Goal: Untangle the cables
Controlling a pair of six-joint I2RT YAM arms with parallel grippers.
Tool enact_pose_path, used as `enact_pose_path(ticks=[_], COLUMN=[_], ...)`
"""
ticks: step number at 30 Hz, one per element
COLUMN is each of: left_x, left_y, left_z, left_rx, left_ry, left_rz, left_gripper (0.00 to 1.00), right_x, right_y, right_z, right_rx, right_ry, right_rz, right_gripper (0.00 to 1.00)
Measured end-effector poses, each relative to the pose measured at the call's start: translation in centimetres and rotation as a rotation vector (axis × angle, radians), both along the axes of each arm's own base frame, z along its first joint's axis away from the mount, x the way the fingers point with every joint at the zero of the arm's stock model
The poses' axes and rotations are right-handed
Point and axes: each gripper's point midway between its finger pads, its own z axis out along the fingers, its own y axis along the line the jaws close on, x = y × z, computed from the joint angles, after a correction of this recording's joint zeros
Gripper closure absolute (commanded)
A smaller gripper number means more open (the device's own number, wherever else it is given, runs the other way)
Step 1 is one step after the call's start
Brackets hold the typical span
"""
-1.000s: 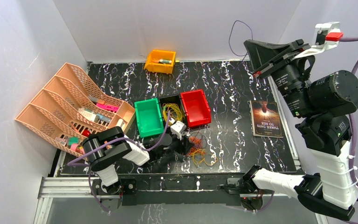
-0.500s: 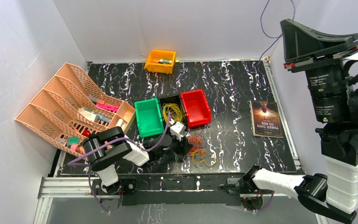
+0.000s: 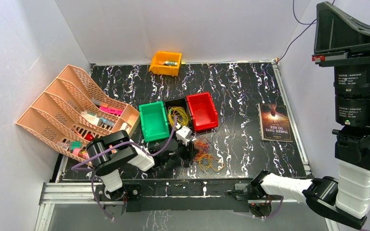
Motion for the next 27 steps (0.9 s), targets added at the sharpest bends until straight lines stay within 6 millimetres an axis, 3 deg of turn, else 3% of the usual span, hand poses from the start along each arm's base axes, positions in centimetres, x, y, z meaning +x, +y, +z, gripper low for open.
enact_pose_path(ticks=[4, 8, 15, 23, 27], left_x=[0.0, 0.0, -0.1, -0.2, -0.3], left_y=[0.0, -0.1, -0.1, -0.2, -0.2], left_z=[0.0, -0.2, -0.7, -0.7, -0.7], left_rx=[0.0, -0.002, 0.002, -0.002, -0.001], left_ry=[0.001, 0.001, 0.013, 0.017, 0.019], left_rz=[0.0, 0.002, 0.001, -0.01, -0.013], left_gripper=[0.56, 0.68, 1.0, 0.98, 0.74], right_x=[-0.3, -0.8, -1.8, -3.8, -3.5], right_y=[-0.4, -1.0, -2.3, -4.6, -4.4], right_z=[1.1, 2.5, 4.3, 6.4, 5.6], right_rx=[0.016, 0.041, 0.087, 0.146, 0.139], right_ry=[-0.038, -0.086, -0.169, -0.266, -0.255], right_rz=[-0.017, -0.037, -0.075, -0.127, -0.133], right_gripper=[1.0, 1.0, 1.0, 1.0, 1.0])
